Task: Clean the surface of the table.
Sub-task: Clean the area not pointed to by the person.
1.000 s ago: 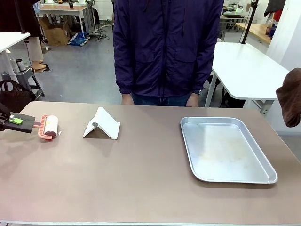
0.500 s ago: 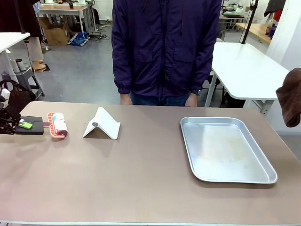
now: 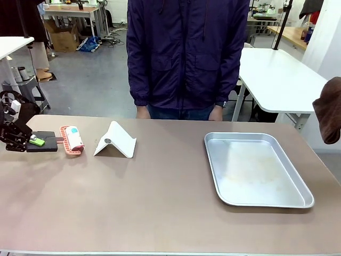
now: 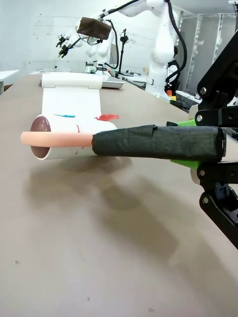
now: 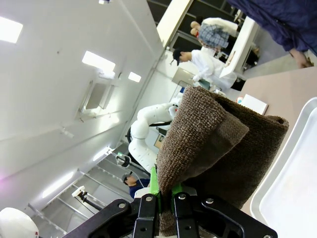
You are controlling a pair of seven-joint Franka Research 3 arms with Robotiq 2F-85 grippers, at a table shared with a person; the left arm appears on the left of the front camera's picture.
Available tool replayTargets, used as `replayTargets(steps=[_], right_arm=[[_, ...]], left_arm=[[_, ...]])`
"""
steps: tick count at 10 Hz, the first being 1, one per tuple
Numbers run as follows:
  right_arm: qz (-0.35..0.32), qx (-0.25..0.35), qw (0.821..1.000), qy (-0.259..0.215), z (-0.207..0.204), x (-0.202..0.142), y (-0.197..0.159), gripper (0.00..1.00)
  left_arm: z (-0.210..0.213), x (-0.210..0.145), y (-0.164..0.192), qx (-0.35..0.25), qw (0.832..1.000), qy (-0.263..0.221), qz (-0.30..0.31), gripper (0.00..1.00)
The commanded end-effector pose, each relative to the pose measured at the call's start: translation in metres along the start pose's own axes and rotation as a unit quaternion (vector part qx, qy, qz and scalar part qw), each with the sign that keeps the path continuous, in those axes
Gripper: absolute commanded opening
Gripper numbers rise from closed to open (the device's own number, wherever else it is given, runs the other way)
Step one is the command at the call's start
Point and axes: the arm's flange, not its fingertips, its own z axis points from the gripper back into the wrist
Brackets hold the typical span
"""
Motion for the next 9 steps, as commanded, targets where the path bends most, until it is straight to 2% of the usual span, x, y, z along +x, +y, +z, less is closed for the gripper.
replayTargets(steps=[1, 6, 9], right_arm=[[0.004, 0.007, 1.000, 0.002, -0.001, -0.001, 0.004, 0.10], [0.004, 0.007, 1.000, 0.002, -0.001, -0.001, 0.004, 0.10], [0.004, 0.007, 1.000, 0.002, -0.001, -0.001, 0.004, 0.10]], left_arm=[[-0.004, -0.004, -0.001, -0.029, 0.999, 0.021, -0.003, 0.22], [0.069, -0.033, -0.034, -0.147, 0.988, 0.002, -0.045, 0.22], [0.103, -0.072, -0.039, -0.190, 0.981, 0.029, -0.023, 0.22]])
